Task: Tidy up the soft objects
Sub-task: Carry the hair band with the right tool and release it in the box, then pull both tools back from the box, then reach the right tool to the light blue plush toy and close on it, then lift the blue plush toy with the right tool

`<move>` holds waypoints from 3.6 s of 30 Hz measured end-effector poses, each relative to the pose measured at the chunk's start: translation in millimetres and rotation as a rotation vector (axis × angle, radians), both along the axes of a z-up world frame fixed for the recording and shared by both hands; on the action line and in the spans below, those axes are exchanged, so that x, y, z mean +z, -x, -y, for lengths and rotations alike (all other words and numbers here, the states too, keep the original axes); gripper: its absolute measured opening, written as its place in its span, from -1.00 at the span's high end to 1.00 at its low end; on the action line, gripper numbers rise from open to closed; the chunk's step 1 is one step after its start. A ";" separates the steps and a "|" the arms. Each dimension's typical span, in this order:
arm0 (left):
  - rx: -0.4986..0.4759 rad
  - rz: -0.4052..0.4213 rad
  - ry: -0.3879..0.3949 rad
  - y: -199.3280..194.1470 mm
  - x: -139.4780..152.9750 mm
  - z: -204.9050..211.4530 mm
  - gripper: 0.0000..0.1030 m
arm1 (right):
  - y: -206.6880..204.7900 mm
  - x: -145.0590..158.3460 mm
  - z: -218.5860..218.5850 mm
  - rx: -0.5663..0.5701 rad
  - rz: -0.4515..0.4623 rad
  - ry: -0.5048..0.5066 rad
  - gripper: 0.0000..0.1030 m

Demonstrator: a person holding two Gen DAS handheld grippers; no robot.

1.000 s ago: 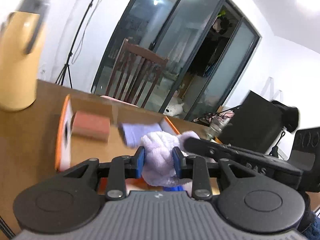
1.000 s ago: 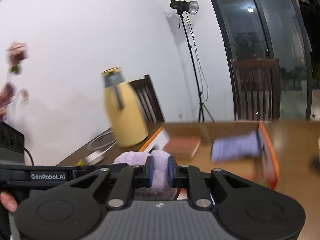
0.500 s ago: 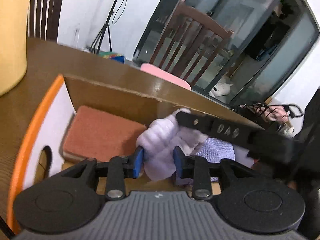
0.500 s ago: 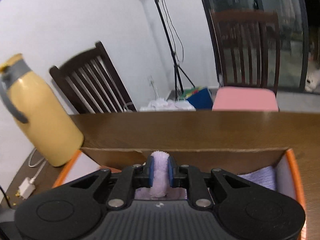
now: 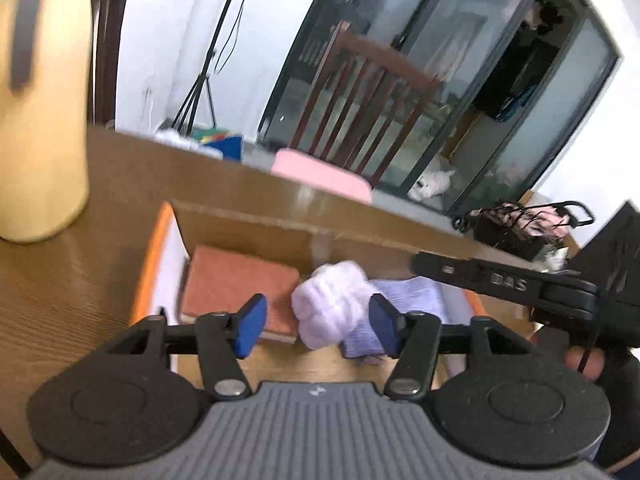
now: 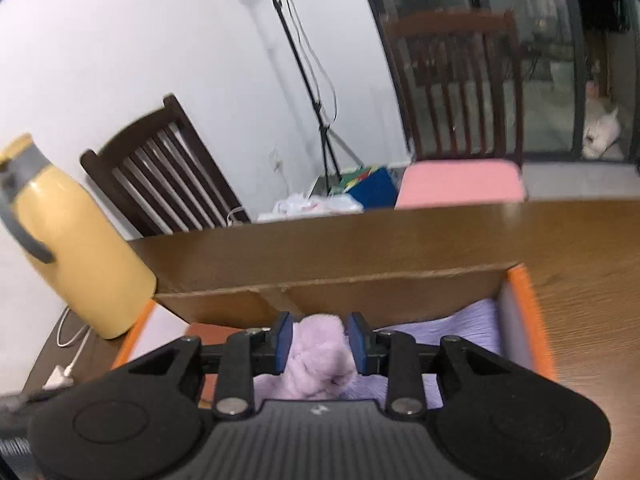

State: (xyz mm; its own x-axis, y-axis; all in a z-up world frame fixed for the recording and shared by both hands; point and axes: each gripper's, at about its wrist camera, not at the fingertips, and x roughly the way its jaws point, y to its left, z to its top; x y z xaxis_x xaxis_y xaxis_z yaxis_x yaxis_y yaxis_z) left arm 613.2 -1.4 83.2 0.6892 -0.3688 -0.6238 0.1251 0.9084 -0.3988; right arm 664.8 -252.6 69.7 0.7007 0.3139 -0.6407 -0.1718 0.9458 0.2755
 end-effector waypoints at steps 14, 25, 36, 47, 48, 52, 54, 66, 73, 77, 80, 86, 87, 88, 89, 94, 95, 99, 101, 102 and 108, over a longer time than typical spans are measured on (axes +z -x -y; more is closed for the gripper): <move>0.002 0.259 -0.251 204.7 90.3 -21.1 -0.67 | 223.4 124.5 46.1 0.009 0.234 0.244 -0.13; -0.020 0.542 -0.309 419.8 55.9 -14.9 -0.87 | 447.1 94.6 43.1 0.042 0.514 0.264 -0.53; 0.040 0.613 -0.247 544.9 -11.3 -16.4 -1.00 | 603.2 -5.4 20.8 0.055 0.515 0.198 -0.81; 0.071 0.546 -0.317 528.5 -41.8 -8.3 -1.00 | 591.4 -39.3 1.4 0.040 0.455 0.250 -0.81; 0.072 0.540 -0.312 525.9 -45.9 -9.6 -1.00 | 589.3 -42.0 1.5 0.030 0.451 0.257 -0.81; 0.060 0.457 -0.290 504.8 -63.8 -12.5 -1.00 | 571.7 -54.0 3.4 0.011 0.410 0.256 -0.78; 0.048 0.428 -0.286 492.8 -71.4 -10.8 -1.00 | 559.6 -59.7 5.1 0.007 0.384 0.247 -0.69; -0.038 0.255 -0.162 354.3 -83.3 12.0 -0.75 | 443.2 -60.0 22.3 0.047 0.262 0.127 -0.04; -0.063 0.123 -0.039 264.3 -100.7 13.7 -0.48 | 351.4 -50.1 5.5 0.132 0.243 -0.007 0.27; -0.057 0.092 -0.009 247.4 -113.4 11.0 -0.13 | 297.6 -64.6 -23.1 0.164 0.174 0.030 0.26; -0.100 0.061 0.083 246.0 -113.2 -2.5 0.17 | 279.6 -71.4 -36.2 0.193 0.150 0.075 0.29; -0.128 0.069 0.081 265.5 -110.1 -5.8 0.63 | 267.4 -83.6 -46.2 0.230 0.053 -0.012 0.27; -0.127 0.071 0.083 271.8 -107.5 -5.4 0.63 | 271.4 -82.7 -47.8 0.245 0.043 -0.021 0.36; -0.124 0.078 0.062 280.8 -104.4 -5.3 0.63 | 278.8 -80.8 -50.2 0.253 0.038 -0.021 0.40; -0.130 0.091 0.048 289.9 -101.5 -6.1 0.63 | 289.4 -78.6 -53.5 0.268 0.043 -0.006 0.48; -0.177 0.104 0.092 350.2 -96.2 -17.9 0.67 | 368.6 -74.3 -55.3 0.262 0.078 0.008 0.58; -0.180 0.101 0.083 365.4 -95.1 -18.2 0.66 | 387.9 -73.6 -52.7 0.242 0.085 0.004 0.71; -0.179 0.127 0.054 416.6 -88.1 -26.6 0.46 | 450.5 -76.7 -39.4 0.171 0.068 -0.088 0.98; -0.144 0.127 0.053 430.2 -87.6 -33.9 0.40 | 469.3 -78.5 -37.2 0.169 0.070 -0.094 0.97; -0.133 0.129 0.056 433.0 -87.1 -36.6 0.39 | 475.4 -76.6 -35.0 0.177 0.074 -0.103 0.94; -0.066 0.130 0.047 435.2 -84.0 -44.3 0.17 | 487.7 -56.1 -18.6 0.127 0.169 -0.076 0.80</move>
State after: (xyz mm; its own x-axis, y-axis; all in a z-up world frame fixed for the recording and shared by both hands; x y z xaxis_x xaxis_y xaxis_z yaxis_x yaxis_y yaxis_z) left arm 178.0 43.0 -0.8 0.7362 -0.4426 -0.5119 0.2370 0.8772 -0.4177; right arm 177.1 -233.9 13.6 0.7479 0.4494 -0.4885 -0.3380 0.8912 0.3024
